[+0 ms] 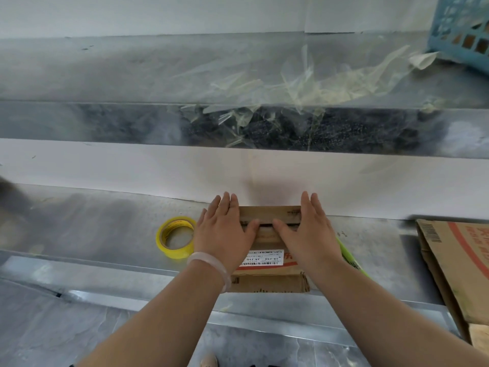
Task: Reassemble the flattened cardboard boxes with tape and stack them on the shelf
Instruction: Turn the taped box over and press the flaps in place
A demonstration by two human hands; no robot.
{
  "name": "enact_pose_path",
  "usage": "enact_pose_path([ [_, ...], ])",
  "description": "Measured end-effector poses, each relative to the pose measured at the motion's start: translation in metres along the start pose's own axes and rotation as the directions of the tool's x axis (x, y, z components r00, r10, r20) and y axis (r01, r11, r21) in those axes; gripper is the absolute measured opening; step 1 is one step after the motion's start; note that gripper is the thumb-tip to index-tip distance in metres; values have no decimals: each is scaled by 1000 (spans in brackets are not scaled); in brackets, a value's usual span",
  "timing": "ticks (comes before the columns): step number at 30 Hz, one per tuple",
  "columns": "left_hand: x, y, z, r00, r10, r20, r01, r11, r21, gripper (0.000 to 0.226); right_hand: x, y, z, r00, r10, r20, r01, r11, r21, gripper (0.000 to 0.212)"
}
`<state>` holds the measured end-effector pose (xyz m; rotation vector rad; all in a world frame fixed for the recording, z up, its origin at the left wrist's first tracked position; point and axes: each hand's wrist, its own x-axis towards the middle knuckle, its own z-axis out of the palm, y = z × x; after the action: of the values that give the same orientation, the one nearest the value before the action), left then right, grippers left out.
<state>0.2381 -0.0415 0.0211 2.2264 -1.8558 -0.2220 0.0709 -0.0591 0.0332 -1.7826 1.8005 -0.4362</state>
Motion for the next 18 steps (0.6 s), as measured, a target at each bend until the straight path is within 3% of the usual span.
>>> enact_pose_path([
  [6, -6, -8, -5, 992, -114, -47, 88, 921, -380, 60, 1, 7, -1, 1000, 10, -3, -9, 979, 205, 71],
  [12, -15, -9, -6, 951, -305, 54, 259, 686, -680, 84, -1, 25, -4, 992, 83, 99, -119, 882, 455, 66],
  [15, -19, -13, -5, 948, -303, 102, 283, 648, -707, 73, -4, 36, -1, 985, 73, 159, -151, 813, 562, 61],
  [18, -17, -16, -7, 936, -281, 213, 328, 468, -821, 66, -4, 33, -4, 970, 120, 211, -231, 724, 650, 58],
])
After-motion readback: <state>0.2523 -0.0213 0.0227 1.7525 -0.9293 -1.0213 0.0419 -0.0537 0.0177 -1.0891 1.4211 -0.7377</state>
